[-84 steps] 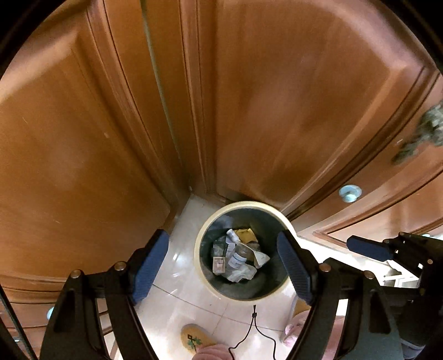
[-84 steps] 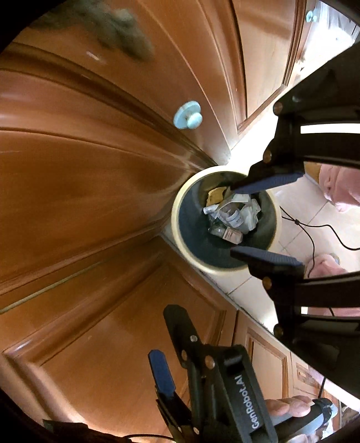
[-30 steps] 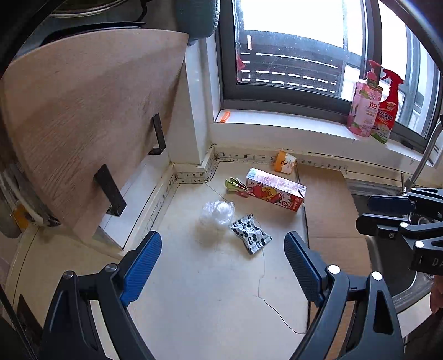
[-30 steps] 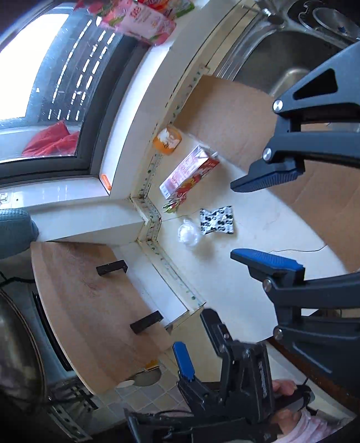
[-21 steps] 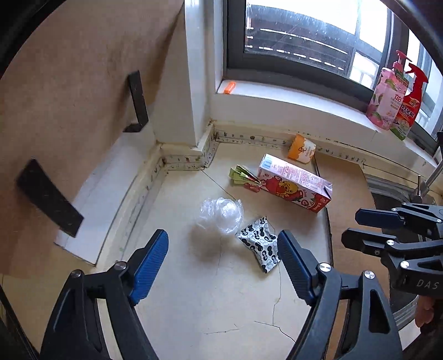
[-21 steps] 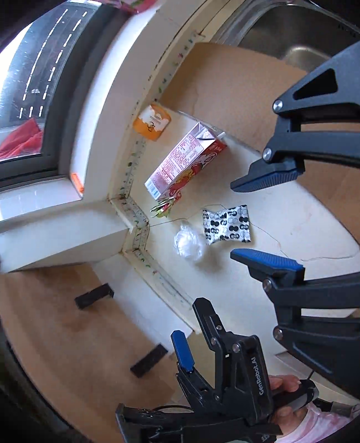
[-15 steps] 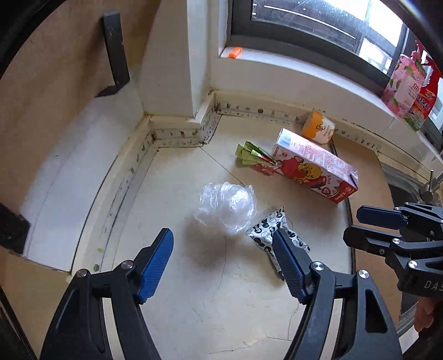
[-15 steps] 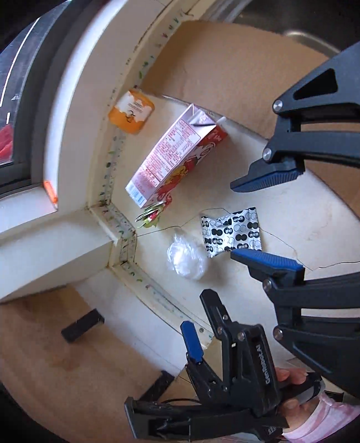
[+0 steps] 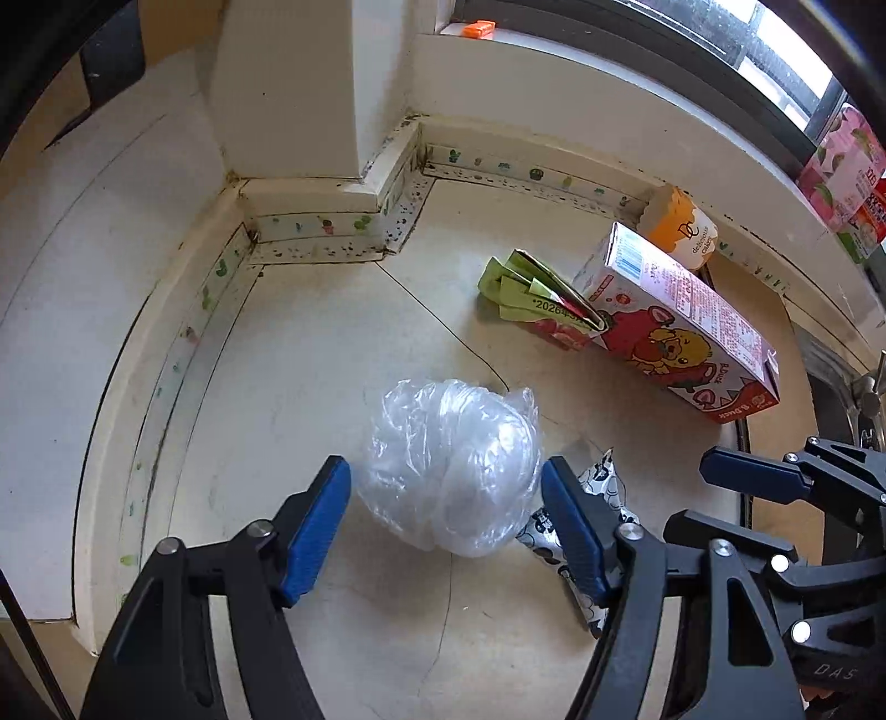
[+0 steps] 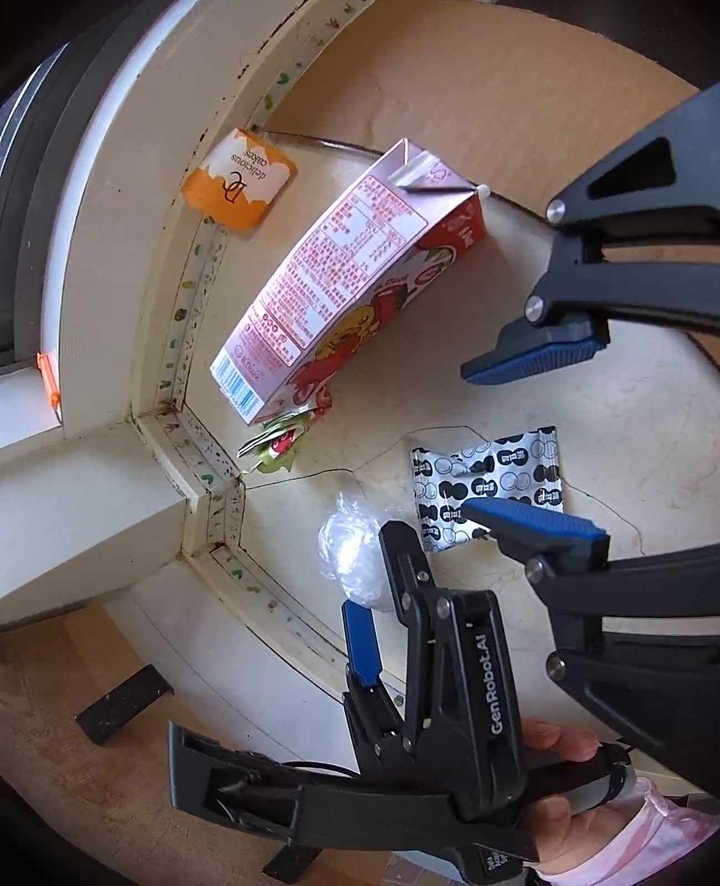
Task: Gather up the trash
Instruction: 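Grasp the clear plastic bag with the left tool while the right tool grasps the black-and-white wrapper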
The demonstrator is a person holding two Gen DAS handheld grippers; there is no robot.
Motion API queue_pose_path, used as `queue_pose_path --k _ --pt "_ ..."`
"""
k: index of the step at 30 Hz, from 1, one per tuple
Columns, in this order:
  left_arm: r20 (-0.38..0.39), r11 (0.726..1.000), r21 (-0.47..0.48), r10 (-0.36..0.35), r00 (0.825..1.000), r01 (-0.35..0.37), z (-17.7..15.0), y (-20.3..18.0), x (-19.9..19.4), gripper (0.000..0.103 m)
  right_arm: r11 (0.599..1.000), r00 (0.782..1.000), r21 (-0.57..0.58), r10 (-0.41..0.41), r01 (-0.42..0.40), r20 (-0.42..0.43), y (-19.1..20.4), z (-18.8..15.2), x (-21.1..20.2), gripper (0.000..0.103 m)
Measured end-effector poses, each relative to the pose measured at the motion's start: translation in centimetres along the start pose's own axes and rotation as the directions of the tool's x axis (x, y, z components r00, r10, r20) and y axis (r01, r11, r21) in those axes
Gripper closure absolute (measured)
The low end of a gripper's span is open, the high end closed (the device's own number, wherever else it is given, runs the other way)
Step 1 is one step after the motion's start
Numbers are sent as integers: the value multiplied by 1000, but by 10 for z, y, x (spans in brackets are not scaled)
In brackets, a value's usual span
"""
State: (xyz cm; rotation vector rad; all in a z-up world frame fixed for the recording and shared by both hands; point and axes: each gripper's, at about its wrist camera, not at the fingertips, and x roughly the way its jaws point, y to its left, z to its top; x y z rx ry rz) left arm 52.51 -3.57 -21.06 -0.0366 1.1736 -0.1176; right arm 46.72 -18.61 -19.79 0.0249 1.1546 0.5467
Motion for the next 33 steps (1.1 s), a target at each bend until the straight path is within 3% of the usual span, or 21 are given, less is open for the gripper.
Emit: queue_pose_path --k 3,8,16,25,33 --pt "6 1000 -17 -17 1000 17 -1 3 0 55 1000 1000 -8 9 -9 -11 0 1 2 60" --pt "34 999 -39 -34 999 35 -8 11 -14 60 1000 999 -23 18 -19 -41 6 3 14 60" --pt "39 1000 11 -14 999 13 -46 18 -39 62 1000 998 -8 24 -25 -62 18 8 36 60" --pt "71 997 -61 -42 997 47 -64 36 -61 62 996 993 -4 92 -92 -71 40 6 37 60" --pt "80 996 -67 -56 995 62 -79 41 -77 62 995 998 -102 8 -15 -65 62 -4 40 56"
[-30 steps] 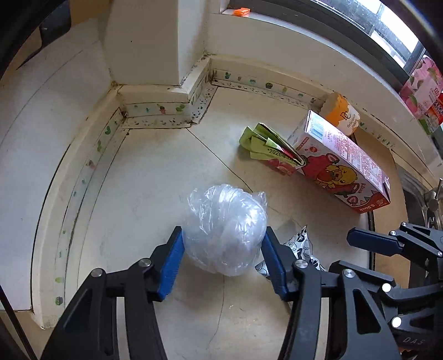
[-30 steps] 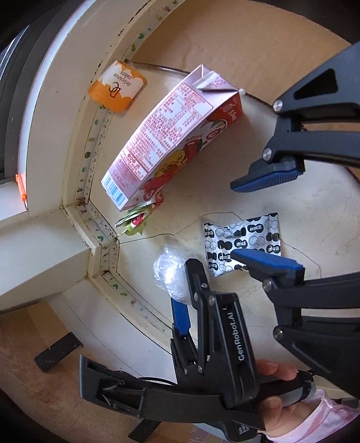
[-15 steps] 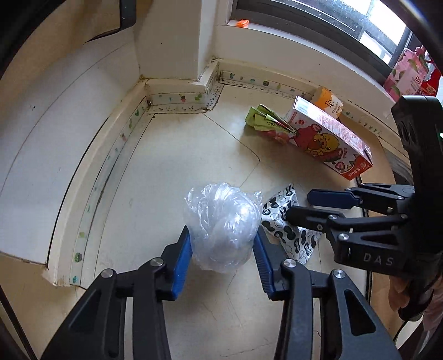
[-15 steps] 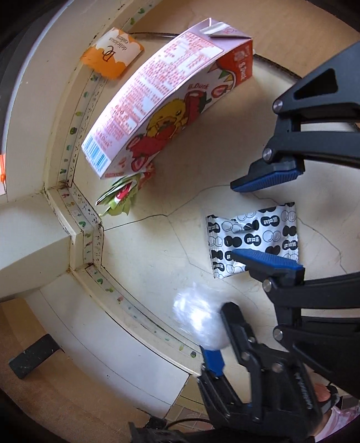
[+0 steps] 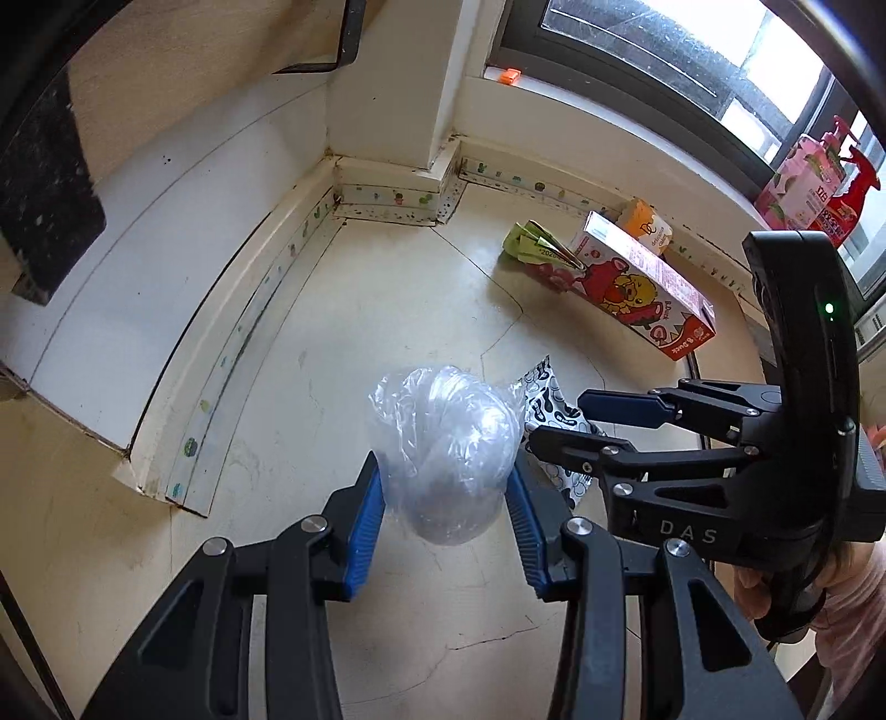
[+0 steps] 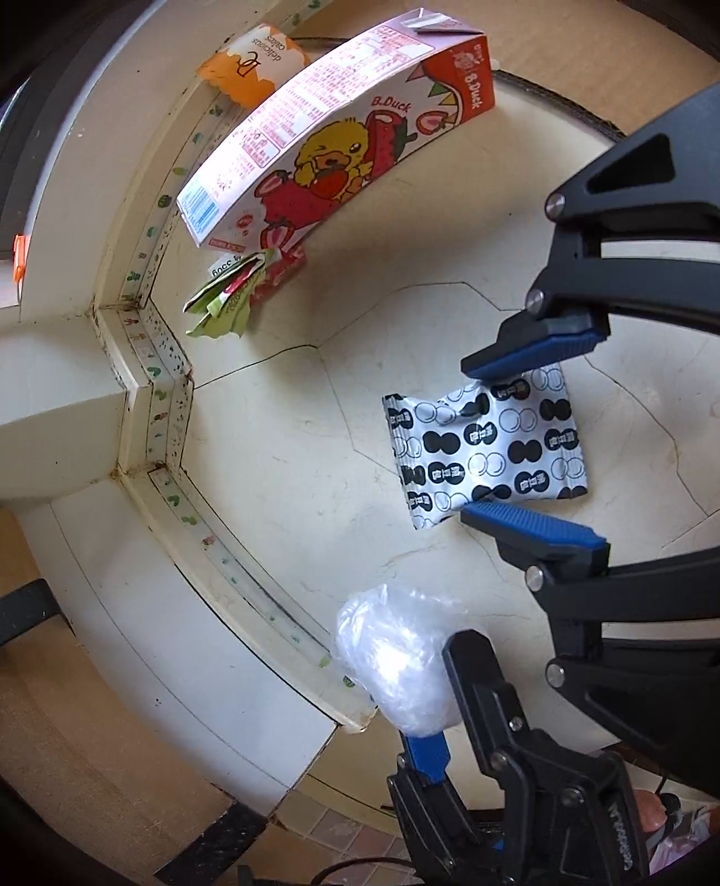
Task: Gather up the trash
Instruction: 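Grasp the clear plastic bag with the left tool while the right tool grasps the black-and-white wrapper, then carry the plastic bag and wrapper off the counter down over the floor bin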
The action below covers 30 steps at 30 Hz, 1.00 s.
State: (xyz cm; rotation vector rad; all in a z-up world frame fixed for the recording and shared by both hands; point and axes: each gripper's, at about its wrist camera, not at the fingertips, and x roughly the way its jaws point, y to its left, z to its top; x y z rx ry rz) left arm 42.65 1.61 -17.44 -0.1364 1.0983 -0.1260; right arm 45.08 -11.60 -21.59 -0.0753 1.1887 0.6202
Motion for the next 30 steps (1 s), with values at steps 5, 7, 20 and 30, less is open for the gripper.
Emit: queue_pose_path --k 5,7,20,30 --pt "-3 1000 -5 -3 1000 3 -10 0 -5 62 999 999 -21 -37 37 3 5 -4 0 56" --pt "-5 1000 -5 -6 1000 6 -14 0 -8 62 999 999 -26 -48 48 -5 7 -4 2 54" --pt "2 1000 1 0 1000 0 -28 -2 -30 62 971 980 -129 -201 200 10 37 -7 13 59" --pt "18 1000 26 -1 1000 1 -39 -11 -52 64 974 974 -36 -224 225 35 26 -29 -19 68"
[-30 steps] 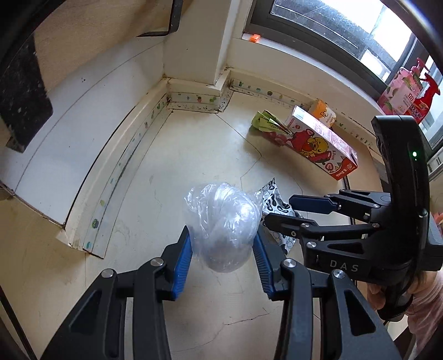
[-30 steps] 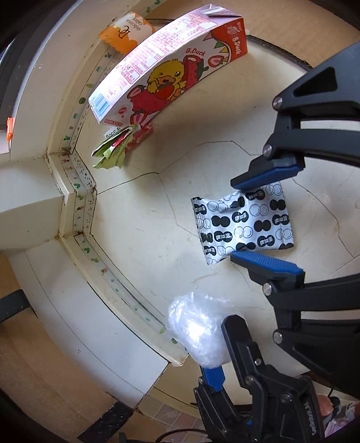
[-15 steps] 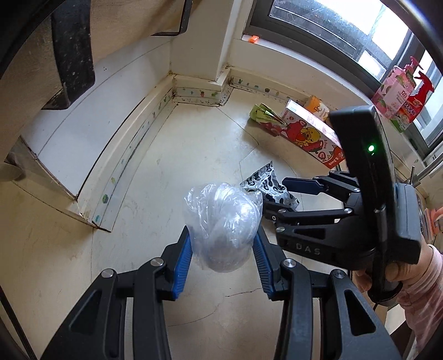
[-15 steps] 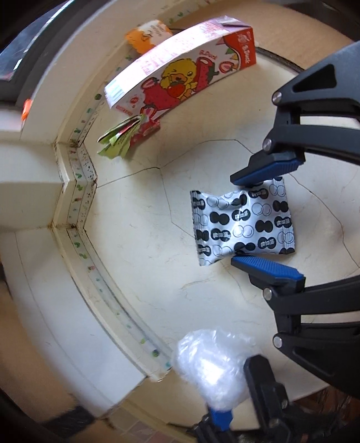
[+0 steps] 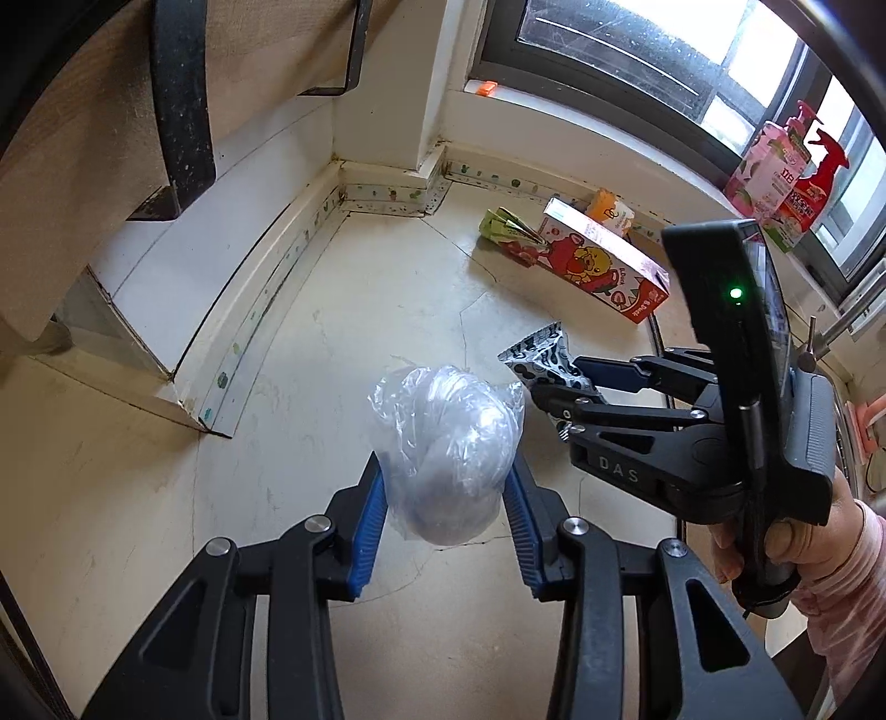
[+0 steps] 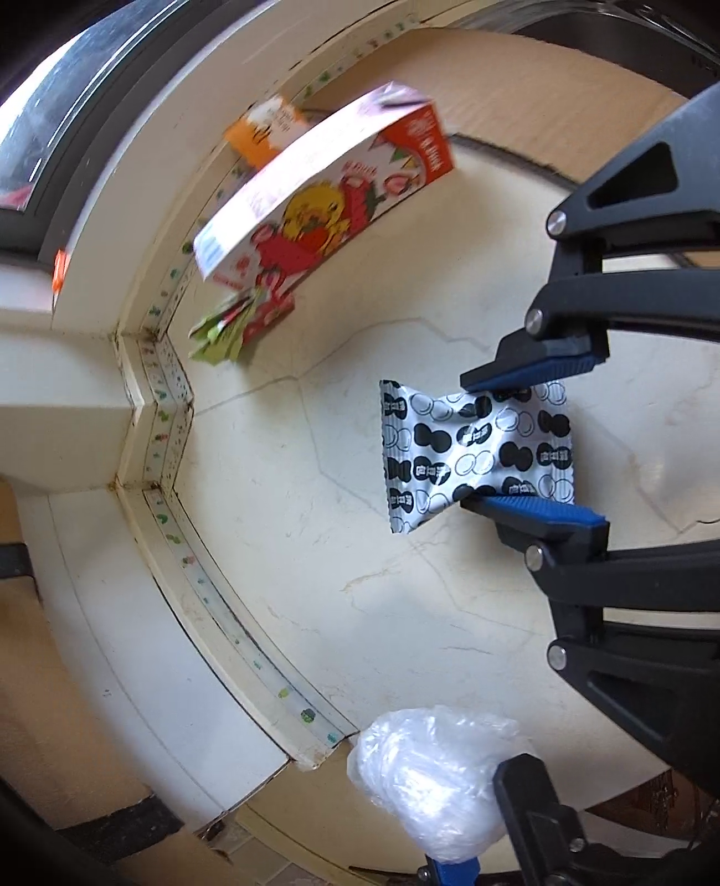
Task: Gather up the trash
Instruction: 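Carry the plastic bag and wrapper off the counter down over the floor bin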
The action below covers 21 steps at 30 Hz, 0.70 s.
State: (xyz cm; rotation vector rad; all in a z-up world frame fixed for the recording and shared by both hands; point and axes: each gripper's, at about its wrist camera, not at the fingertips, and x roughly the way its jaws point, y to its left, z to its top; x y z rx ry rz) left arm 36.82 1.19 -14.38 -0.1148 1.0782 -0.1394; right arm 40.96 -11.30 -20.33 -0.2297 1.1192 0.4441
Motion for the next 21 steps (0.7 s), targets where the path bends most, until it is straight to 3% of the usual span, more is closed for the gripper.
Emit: queue_pose_path --k 8,21 --pt "41 997 58 -54 998 52 -19 -33 -43 65 999 994 -33 8 -5 106 4 -43 -90 68" --pt "86 971 170 -182 980 166 -75 -105 -128 65 998 966 5 52 -55 255 7 -136 -232 68"
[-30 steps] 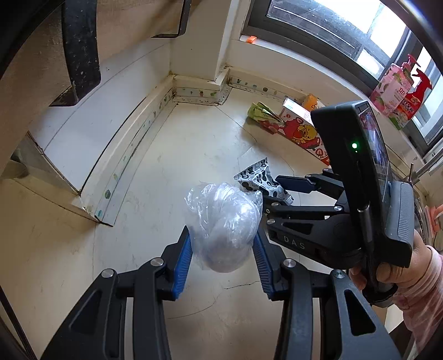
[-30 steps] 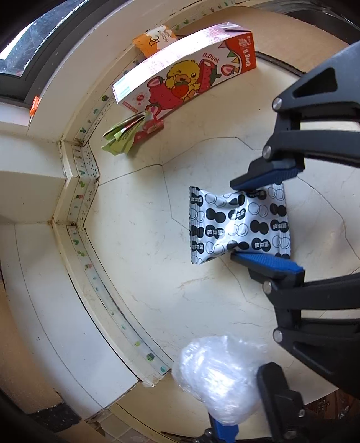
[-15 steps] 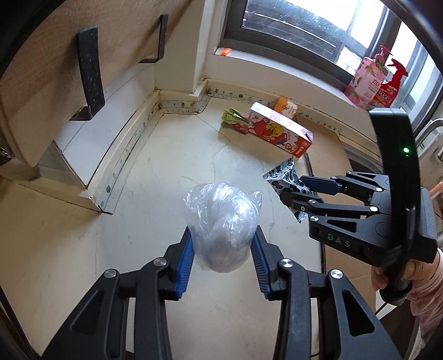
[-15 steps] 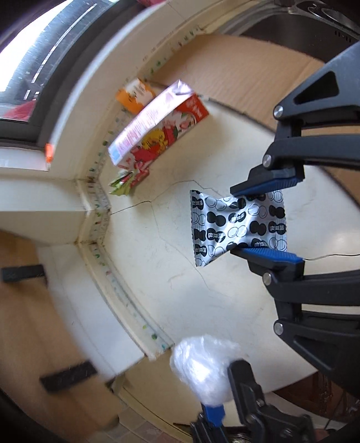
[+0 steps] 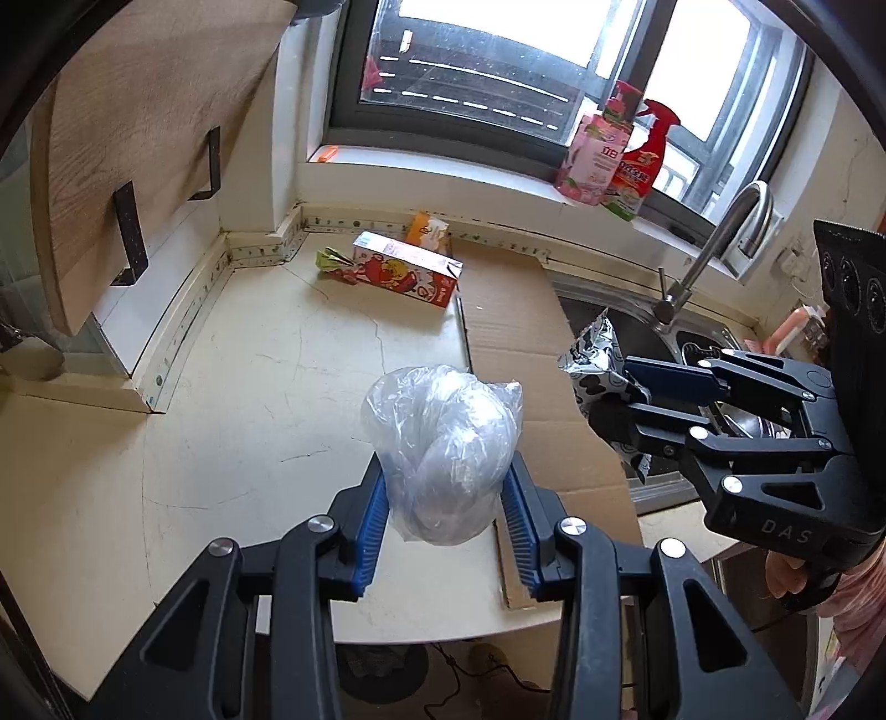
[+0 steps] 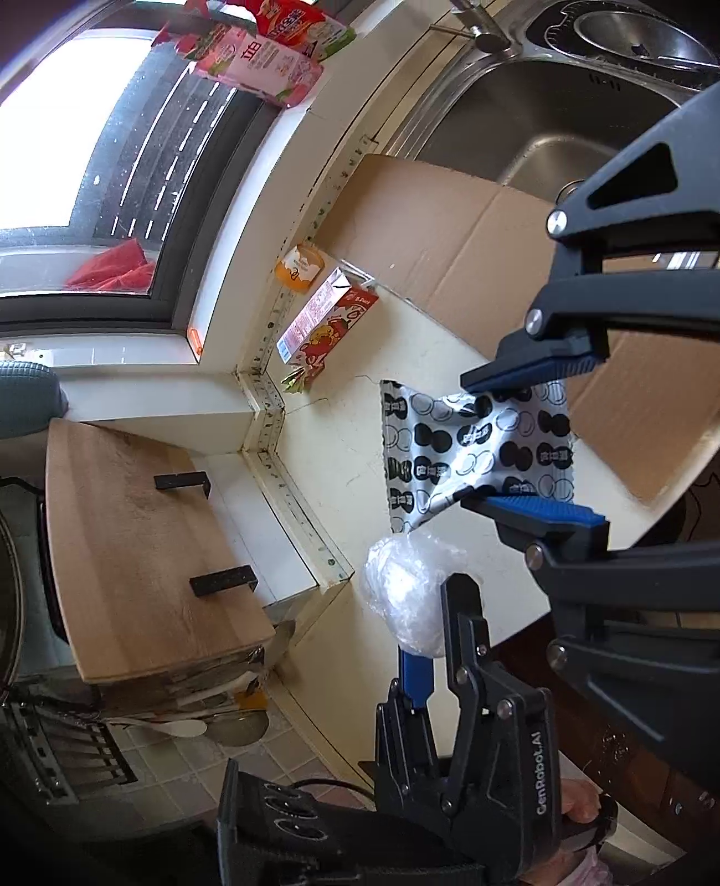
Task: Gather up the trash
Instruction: 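Carry the plastic bag and wrapper off the counter down over the floor bin, then open both tools to drop the bag and wrapper into the bin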
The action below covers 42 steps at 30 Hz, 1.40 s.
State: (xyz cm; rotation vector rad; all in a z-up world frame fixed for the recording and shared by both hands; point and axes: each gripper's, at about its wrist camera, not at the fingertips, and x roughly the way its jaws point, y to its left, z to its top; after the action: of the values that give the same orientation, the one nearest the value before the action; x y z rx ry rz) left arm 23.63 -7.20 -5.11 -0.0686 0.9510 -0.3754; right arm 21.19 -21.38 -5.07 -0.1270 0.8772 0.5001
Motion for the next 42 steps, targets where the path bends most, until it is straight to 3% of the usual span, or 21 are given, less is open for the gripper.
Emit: queue_pose_path --k 5,9,18,24,30,36,42 --pt "17 998 -20 -59 998 59 -20 -18 -26 65 999 999 21 28 -29 16 7 -22 -40 68" --pt "25 998 -20 -58 998 58 -43 -29 -41 65 998 998 45 50 -51 32 17 -41 -59 68" --pt "14 998 -50 37 999 -36 -115 -24 -47 65 992 994 70 101 -103 36 50 -100 -56 68" --pt "7 990 -69 120 993 -119 -177 -10 -26 65 987 988 55 153 -151 -28 77 -151 -19 68" --pt "-52 982 -107 148 988 -153 -249 12 13 65 985 982 80 162 -155 -92 97 -209 39 68" --pt "-134 962 -153 204 970 -224 -321 42 70 65 995 987 35 99 -95 -123 119 -268 98 67" --pt "-195 939 -223 221 956 -262 -378 74 126 65 995 973 51 91 -82 -212 118 -316 161 67"
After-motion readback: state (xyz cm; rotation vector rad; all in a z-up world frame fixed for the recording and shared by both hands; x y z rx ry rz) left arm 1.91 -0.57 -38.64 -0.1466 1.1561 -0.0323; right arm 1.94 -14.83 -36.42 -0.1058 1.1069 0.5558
